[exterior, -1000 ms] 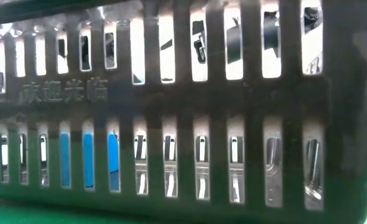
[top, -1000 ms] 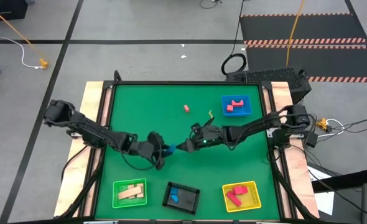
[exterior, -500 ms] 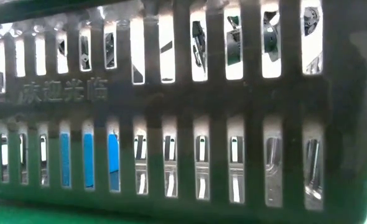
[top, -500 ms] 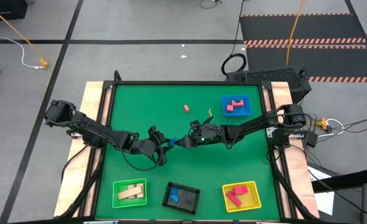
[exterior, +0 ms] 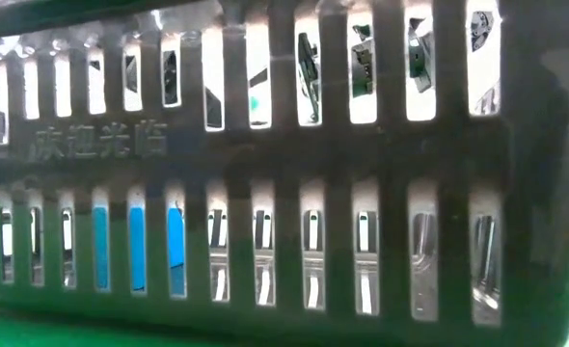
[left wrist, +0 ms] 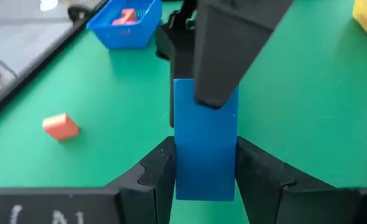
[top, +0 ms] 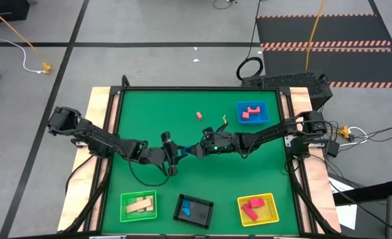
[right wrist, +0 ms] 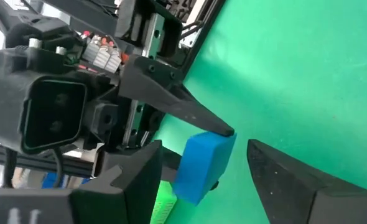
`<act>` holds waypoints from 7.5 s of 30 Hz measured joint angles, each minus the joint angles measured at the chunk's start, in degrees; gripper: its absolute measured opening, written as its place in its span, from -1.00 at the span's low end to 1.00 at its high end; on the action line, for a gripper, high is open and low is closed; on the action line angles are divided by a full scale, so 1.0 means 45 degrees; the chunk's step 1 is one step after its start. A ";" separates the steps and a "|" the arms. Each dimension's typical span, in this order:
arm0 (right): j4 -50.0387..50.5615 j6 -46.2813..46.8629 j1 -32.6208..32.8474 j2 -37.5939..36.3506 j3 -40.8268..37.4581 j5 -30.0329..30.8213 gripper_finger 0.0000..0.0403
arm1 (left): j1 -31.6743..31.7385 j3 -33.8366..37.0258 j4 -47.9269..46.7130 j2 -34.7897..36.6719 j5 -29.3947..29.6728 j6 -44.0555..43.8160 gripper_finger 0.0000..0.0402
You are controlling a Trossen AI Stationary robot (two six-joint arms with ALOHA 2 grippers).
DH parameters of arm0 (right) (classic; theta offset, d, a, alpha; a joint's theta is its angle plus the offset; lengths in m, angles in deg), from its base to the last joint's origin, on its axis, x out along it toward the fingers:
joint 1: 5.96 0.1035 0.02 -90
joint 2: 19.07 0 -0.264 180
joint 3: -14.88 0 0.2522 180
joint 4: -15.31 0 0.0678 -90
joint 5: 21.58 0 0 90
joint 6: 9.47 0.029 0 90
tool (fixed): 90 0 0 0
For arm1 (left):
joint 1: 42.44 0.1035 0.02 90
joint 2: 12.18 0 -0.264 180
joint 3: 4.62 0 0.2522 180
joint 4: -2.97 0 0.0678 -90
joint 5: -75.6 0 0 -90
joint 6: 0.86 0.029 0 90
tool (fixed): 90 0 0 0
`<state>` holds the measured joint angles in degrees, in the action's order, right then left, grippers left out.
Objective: Sort & place blocks by color
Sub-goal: Put the blue block into the black bin, then put the orange block into the blue bin
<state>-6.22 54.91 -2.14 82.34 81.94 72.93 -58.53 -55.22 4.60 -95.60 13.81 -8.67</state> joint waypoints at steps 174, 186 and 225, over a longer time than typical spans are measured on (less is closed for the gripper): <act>0.0915 -0.7229 -0.4299 0.4639 0.2004 0.3379 -0.81 | 0.3154 0.0005 -0.2146 0.0000 0.1504 -0.2313 0.26; 0.5030 -0.8570 -0.4456 0.1698 0.1991 0.1490 -0.78 | 0.3134 0.0005 -0.2161 0.0000 0.1497 -0.2327 0.26; 0.5986 -0.8221 -0.6197 -1.1536 -0.8803 0.4688 -0.69 | 0.2998 0.0005 -0.1384 0.0000 0.1389 -0.2366 0.26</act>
<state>20.72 17.91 -30.03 30.43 42.32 94.02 -45.03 -55.20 -1.63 -95.60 20.06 -19.32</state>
